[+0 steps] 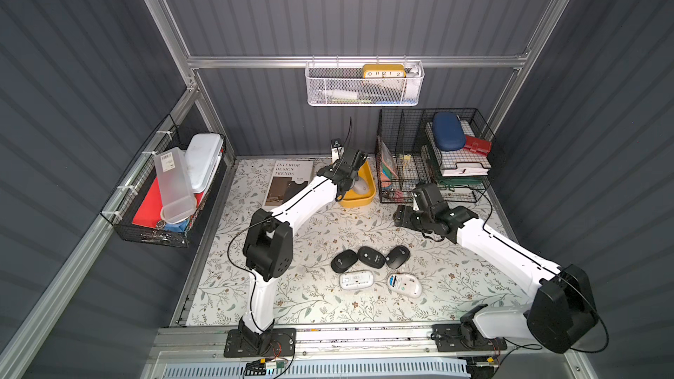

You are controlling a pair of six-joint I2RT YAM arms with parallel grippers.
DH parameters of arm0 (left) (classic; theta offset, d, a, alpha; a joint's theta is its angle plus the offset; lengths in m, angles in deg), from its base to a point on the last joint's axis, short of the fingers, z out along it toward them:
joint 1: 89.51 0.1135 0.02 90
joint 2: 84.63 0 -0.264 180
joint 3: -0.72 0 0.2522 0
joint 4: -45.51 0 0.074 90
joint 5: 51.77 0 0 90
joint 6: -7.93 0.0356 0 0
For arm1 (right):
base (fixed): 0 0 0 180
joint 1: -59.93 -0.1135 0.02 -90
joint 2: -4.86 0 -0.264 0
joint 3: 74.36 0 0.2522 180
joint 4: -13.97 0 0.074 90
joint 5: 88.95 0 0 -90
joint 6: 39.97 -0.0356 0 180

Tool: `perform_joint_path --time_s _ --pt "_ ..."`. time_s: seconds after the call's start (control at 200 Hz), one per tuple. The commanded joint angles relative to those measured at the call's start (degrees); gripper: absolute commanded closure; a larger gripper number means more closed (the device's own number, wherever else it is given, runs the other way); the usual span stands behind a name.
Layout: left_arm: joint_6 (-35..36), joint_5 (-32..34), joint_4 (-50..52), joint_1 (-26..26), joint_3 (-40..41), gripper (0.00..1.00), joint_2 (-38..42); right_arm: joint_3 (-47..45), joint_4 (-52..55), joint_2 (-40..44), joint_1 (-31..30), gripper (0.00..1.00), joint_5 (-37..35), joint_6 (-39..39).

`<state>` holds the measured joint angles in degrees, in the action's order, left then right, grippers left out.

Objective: Put the mouse in the storage box
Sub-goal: Place the mouse in the storage box.

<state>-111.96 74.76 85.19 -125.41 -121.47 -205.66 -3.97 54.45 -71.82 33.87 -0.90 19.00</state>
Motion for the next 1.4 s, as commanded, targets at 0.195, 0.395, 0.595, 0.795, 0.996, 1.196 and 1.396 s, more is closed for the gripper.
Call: perform_joint_path --time_s 0.195,0.395,0.595,0.795,0.996,1.196,1.396 --pt "9.14 10.16 10.15 1.4 -22.14 0.84 -18.22 -3.63 -0.35 4.16 0.52 0.22 -0.76 -0.27" --pt "16.57 12.71 5.65 1.61 -26.94 0.82 -22.96 -5.28 -2.19 5.51 0.71 0.22 -0.7 -0.44" --pt "19.87 13.17 3.31 1.45 -30.45 0.82 -26.84 -6.17 -2.73 5.32 0.83 0.22 -0.15 -0.44" --pt "23.25 12.86 0.9 1.1 -32.47 0.82 -30.14 -6.68 -2.98 5.19 1.11 0.22 -0.07 -0.35" --pt "25.93 12.94 -1.04 0.58 -32.48 0.79 -32.83 -7.05 -3.34 4.86 1.44 0.22 0.37 -0.49" --pt "26.47 11.93 -1.3 0.57 -32.52 0.68 -34.91 -7.16 -3.6 4.57 1.61 0.22 0.63 -0.68" --pt "27.04 9.03 -2.22 0.54 -32.73 0.48 -35.32 -6.9 -3.6 4.02 1.72 0.22 0.81 -0.55"
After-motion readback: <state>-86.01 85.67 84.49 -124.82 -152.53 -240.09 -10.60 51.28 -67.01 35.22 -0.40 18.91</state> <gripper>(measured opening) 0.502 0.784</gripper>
